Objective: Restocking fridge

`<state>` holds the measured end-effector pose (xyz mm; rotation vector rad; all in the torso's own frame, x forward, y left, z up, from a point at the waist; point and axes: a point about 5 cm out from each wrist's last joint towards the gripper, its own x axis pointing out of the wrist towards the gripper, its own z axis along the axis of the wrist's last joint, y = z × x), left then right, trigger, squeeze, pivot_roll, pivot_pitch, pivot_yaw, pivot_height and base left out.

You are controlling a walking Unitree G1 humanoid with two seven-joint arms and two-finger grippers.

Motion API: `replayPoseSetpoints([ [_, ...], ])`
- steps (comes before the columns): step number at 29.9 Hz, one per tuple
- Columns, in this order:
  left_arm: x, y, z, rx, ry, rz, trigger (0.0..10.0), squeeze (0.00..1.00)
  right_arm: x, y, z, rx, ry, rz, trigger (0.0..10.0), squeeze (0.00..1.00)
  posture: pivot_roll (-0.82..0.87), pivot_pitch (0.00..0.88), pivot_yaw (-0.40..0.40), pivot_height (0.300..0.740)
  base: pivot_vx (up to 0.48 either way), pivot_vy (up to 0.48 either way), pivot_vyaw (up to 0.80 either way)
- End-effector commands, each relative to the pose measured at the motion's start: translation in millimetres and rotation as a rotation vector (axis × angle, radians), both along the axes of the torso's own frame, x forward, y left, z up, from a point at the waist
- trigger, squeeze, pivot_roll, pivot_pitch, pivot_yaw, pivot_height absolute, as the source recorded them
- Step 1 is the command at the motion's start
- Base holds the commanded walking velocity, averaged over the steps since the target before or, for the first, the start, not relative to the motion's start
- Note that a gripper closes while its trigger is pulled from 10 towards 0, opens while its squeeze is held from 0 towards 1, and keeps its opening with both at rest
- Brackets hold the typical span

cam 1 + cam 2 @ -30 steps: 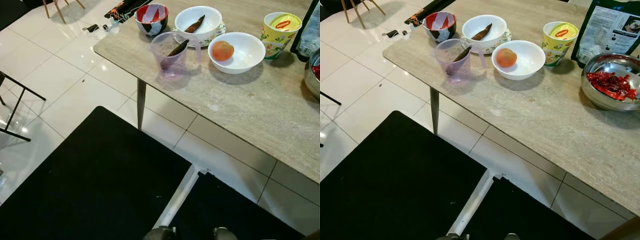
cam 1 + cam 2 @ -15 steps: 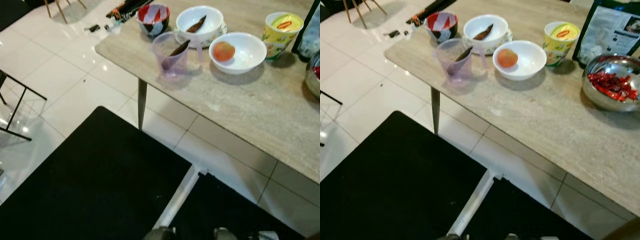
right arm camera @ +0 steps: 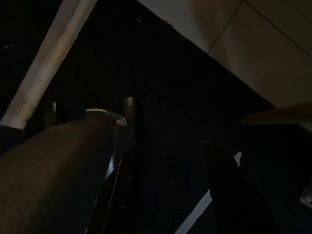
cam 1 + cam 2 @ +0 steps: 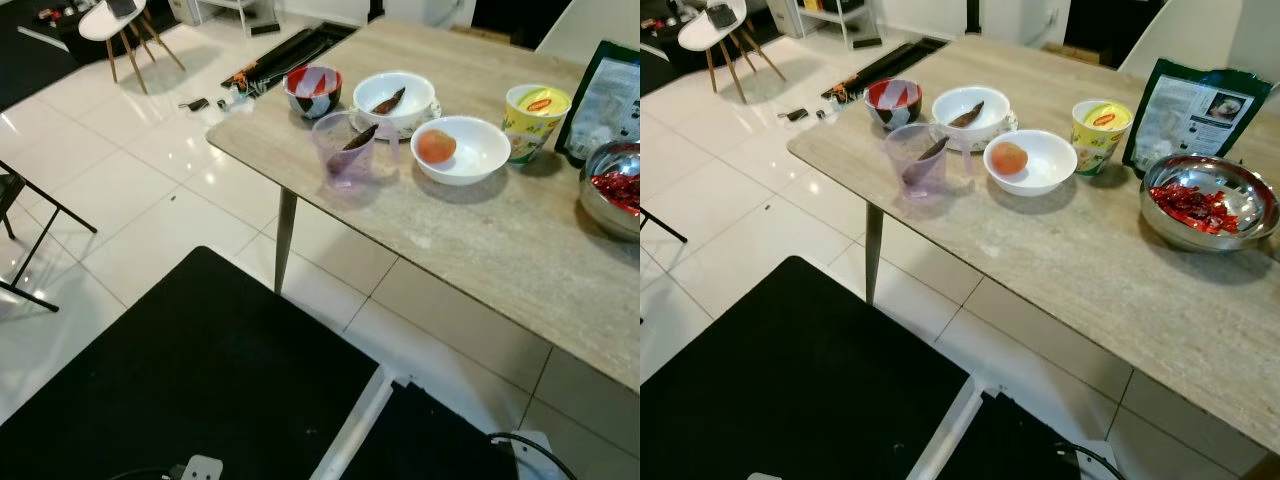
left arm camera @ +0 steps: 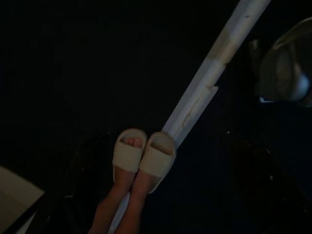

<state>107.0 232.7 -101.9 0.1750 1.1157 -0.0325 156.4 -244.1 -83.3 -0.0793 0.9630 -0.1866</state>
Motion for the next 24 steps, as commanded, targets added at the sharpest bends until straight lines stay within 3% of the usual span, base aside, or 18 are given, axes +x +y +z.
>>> replayPoseSetpoints([
  [1, -11.2, 16.3, 0.5, 0.047, 0.04, 0.04, 10.0, 0.0, -7.0, 2.8, -4.2, 0.018, 0.032, -0.036, 10.0, 0.0, 0.03, 0.065, 0.092, 0.74, 0.0, 0.0, 0.0],
  [6, -2.1, 18.6, 3.1, 0.069, 0.019, 0.065, 10.0, 0.0, -4.4, 2.4, -3.4, 0.02, 0.035, -0.04, 10.0, 0.0, 0.03, 0.035, 0.076, 0.74, 0.0, 0.0, 0.0],
  [9, 10.6, 10.8, 4.4, 0.046, -0.013, 0.083, 10.0, 0.0, -5.2, 0.3, -3.5, 0.015, 0.049, -0.045, 10.0, 0.0, 0.02, 0.019, 0.065, 0.74, 0.0, 0.0, 0.0],
  [13, 15.5, 3.0, 3.8, 0.031, -0.021, 0.071, 10.0, 0.0, -5.1, -0.8, -3.2, 0.008, 0.057, -0.039, 10.0, 0.0, 0.02, 0.011, 0.055, 0.74, 0.0, 0.0, 0.0],
  [18, 20.6, -10.8, 2.1, 0.01, -0.021, 0.036, 10.0, 0.0, -3.4, -3.2, -2.0, 0.005, 0.06, -0.04, 10.0, 0.0, 0.01, 0.004, 0.043, 0.74, 0.0, 0.0, -0.71],
  [24, 21.7, -13.3, 1.9, 0.009, -0.02, 0.028, 10.0, 0.0, -2.3, -2.0, -2.0, 0.008, 0.061, -0.038, 10.0, 0.0, 0.02, 0.0, 0.042, 0.74, 0.0, 0.0, -0.79],
])
